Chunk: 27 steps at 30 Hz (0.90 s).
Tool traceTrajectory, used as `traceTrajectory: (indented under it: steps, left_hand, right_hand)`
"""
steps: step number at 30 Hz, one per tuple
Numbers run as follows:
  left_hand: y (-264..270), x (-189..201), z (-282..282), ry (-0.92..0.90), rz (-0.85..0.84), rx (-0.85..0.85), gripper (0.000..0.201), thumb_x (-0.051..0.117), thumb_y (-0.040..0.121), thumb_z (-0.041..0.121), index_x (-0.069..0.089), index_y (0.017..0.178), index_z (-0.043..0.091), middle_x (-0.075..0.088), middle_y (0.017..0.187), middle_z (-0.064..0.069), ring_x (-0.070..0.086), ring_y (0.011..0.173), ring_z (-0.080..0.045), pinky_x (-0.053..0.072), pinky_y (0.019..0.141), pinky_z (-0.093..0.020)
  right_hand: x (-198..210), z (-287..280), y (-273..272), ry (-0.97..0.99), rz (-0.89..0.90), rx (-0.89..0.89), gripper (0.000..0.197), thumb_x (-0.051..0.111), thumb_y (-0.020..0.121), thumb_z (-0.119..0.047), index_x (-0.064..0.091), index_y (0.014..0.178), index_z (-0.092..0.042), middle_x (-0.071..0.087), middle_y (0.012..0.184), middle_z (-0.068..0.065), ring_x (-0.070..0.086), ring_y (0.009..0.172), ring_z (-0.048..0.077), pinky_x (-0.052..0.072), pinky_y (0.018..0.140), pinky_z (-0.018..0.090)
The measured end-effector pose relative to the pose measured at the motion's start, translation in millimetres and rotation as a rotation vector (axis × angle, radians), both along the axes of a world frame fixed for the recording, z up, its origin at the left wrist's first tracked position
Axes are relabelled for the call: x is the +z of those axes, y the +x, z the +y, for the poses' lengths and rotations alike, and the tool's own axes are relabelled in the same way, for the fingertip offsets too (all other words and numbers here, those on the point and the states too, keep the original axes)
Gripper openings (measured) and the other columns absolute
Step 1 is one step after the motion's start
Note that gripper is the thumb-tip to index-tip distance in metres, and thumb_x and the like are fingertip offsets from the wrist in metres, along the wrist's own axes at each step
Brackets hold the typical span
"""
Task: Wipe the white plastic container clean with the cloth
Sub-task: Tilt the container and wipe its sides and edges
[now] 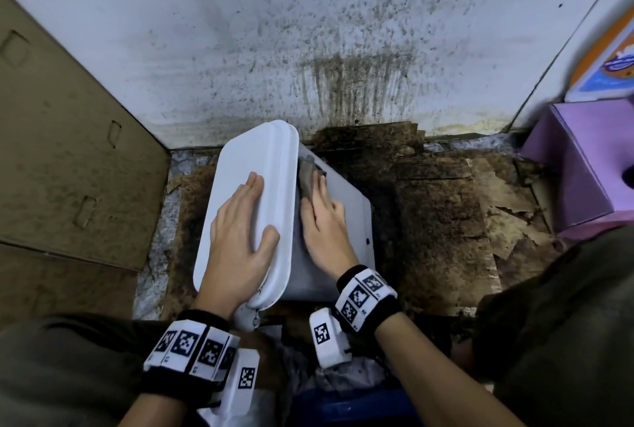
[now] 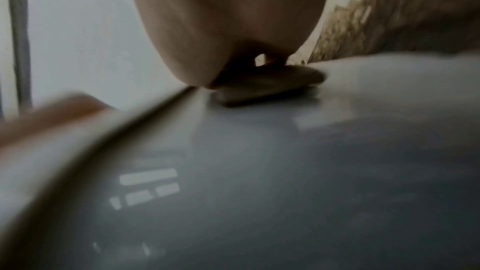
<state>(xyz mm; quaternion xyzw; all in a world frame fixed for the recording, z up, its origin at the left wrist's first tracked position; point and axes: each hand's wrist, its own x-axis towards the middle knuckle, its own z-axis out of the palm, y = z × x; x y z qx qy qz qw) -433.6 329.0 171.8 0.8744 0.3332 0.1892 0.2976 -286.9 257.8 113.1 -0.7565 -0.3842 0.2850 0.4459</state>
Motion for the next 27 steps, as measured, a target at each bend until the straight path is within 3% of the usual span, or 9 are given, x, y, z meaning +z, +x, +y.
traceTrajectory:
  steps: [3, 8, 10, 13, 15, 21, 24, 27]
  left_hand:
    - [-0.9, 0.4, 1.8, -0.004, -0.016, 0.005, 0.068, 0.040, 0.094, 0.043, 0.029, 0.158, 0.024, 0.025, 0.166, 0.009, 0.024, 0.153, -0.017, 0.024, 0.123, -0.048]
    - [-2.7, 1.3, 1.1, -0.013, -0.021, 0.016, 0.069, 0.040, 0.093, 0.042, 0.030, 0.158, 0.023, 0.026, 0.166, 0.010, 0.024, 0.153, -0.016, 0.024, 0.123, -0.046]
    - [-0.6, 2.5, -0.5, -0.013, -0.013, 0.011, 0.069, 0.040, 0.092, 0.042, 0.029, 0.158, 0.025, 0.026, 0.166, 0.011, 0.024, 0.153, -0.015, 0.023, 0.124, -0.045]
    - [3.0, 4.9, -6.4, -0.014, -0.001, 0.004, 0.069, 0.041, 0.092, 0.043, 0.028, 0.158, 0.027, 0.025, 0.166, 0.012, 0.022, 0.153, -0.014, 0.021, 0.124, -0.040]
    - [5.5, 5.6, -9.0, -0.005, 0.007, 0.002, 0.069, 0.040, 0.092, 0.043, 0.029, 0.158, 0.027, 0.024, 0.166, 0.013, 0.021, 0.153, -0.013, 0.019, 0.124, -0.038]
    - [6.5, 2.4, -7.6, 0.021, 0.003, 0.006, 0.070, 0.040, 0.092, 0.042, 0.030, 0.158, 0.023, 0.026, 0.166, 0.010, 0.023, 0.153, -0.016, 0.021, 0.124, -0.040]
    - [8.3, 3.0, -7.9, 0.031, 0.003, 0.010, 0.071, 0.038, 0.092, 0.044, 0.029, 0.159, 0.023, 0.026, 0.166, 0.009, 0.022, 0.153, -0.016, 0.021, 0.124, -0.041]
    - [11.1, 3.9, -8.3, 0.034, 0.017, 0.012, 0.072, 0.037, 0.091, 0.046, 0.029, 0.159, 0.024, 0.026, 0.166, 0.009, 0.022, 0.153, -0.015, 0.020, 0.123, -0.040]
  right_hand:
    - [-25.4, -8.9, 12.6, -0.010, -0.049, 0.037, 0.057, 0.026, 0.110, -0.034, 0.002, 0.161, -0.027, 0.003, 0.170, -0.008, 0.025, 0.144, 0.019, 0.014, 0.121, 0.027]
    - [-67.4, -12.4, 44.8, -0.153, 0.054, -0.014, 0.057, 0.026, 0.110, -0.032, 0.004, 0.161, -0.022, 0.004, 0.170, -0.001, 0.012, 0.155, 0.021, 0.004, 0.121, 0.026]
    - [-81.0, -19.1, 55.4, -0.243, 0.121, -0.064, 0.057, 0.027, 0.110, -0.033, 0.004, 0.161, -0.022, 0.007, 0.169, 0.003, 0.013, 0.155, 0.025, 0.006, 0.123, 0.031]
    - [-93.4, -29.8, 61.1, -0.378, 0.268, -0.178, 0.058, 0.028, 0.108, -0.040, 0.007, 0.161, -0.030, 0.024, 0.165, 0.014, 0.026, 0.149, 0.037, 0.018, 0.124, 0.044]
    - [-90.8, -30.6, 59.8, -0.408, 0.312, -0.214, 0.058, 0.028, 0.107, -0.041, 0.008, 0.161, -0.031, 0.026, 0.164, 0.016, 0.027, 0.148, 0.039, 0.020, 0.124, 0.045]
    - [-62.4, -24.6, 43.4, -0.355, 0.270, -0.215, 0.058, 0.027, 0.108, -0.040, 0.011, 0.161, -0.026, 0.015, 0.169, 0.000, 0.019, 0.151, 0.036, 0.012, 0.124, 0.041]
    - [-45.2, -19.0, 28.3, -0.268, 0.244, -0.193, 0.057, 0.027, 0.108, -0.040, 0.012, 0.161, -0.027, 0.012, 0.169, -0.002, 0.016, 0.153, 0.031, 0.009, 0.126, 0.041]
    - [-27.3, -17.5, 13.9, -0.111, 0.255, -0.164, 0.056, 0.027, 0.106, -0.043, 0.014, 0.160, -0.037, 0.015, 0.168, -0.006, 0.014, 0.154, 0.023, 0.009, 0.127, 0.043]
